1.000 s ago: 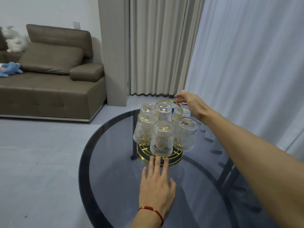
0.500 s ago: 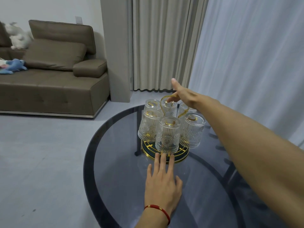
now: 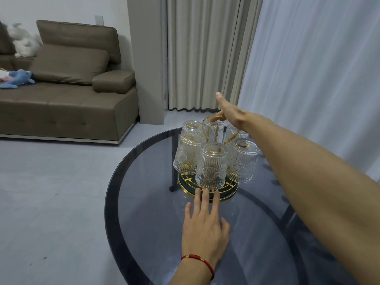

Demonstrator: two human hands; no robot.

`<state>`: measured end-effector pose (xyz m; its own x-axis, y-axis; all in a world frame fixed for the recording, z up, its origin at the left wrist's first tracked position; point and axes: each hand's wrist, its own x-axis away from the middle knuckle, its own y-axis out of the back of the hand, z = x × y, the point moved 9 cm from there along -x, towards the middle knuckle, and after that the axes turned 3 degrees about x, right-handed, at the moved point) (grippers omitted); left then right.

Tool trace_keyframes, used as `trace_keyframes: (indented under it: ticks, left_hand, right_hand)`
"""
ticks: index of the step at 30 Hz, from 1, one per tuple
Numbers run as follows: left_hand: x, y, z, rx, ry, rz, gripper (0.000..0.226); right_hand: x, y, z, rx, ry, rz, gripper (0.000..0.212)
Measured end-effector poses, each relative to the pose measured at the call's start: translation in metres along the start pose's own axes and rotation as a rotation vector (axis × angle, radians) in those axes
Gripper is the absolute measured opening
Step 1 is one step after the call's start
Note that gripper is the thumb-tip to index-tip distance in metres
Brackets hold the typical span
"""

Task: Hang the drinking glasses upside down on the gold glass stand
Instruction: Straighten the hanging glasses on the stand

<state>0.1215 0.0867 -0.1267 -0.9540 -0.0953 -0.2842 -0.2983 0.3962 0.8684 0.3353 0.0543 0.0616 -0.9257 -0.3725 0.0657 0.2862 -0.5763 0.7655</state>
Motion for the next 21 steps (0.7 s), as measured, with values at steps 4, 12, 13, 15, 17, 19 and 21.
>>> trace_keyframes:
  ticks: [4, 12, 13, 15, 17, 19, 21]
  left_hand:
    - [0.000, -0.001, 0.001, 0.002, 0.004, 0.008, 0.068]
    - [0.000, -0.002, 0.001, -0.015, 0.004, 0.010, 0.068]
    - [0.000, -0.001, 0.001, -0.014, 0.004, 0.007, 0.068]
    - [0.000, -0.001, 0.001, -0.007, 0.004, 0.004, 0.068]
    - [0.000, -0.001, 0.001, -0.005, 0.003, 0.006, 0.067]
    - [0.000, 0.000, 0.000, -0.010, 0.003, 0.003, 0.067]
    - [0.000, 0.001, 0.000, -0.008, 0.004, 0.002, 0.067]
  right_hand:
    - [-0.005, 0.001, -0.005, 0.020, -0.025, -0.017, 0.122]
    - [0.001, 0.004, -0.004, -0.021, 0.041, -0.030, 0.114]
    - [0.004, 0.008, -0.003, -0.031, 0.077, -0.073, 0.109]
    - [0.013, 0.019, 0.001, -0.010, 0.144, -0.184, 0.102]
    - [0.021, 0.024, 0.002, 0.053, 0.162, -0.247, 0.100]
    - [0.023, 0.023, -0.001, 0.085, 0.143, -0.223, 0.102]
    - [0.023, 0.018, -0.004, 0.067, 0.116, -0.168, 0.103]
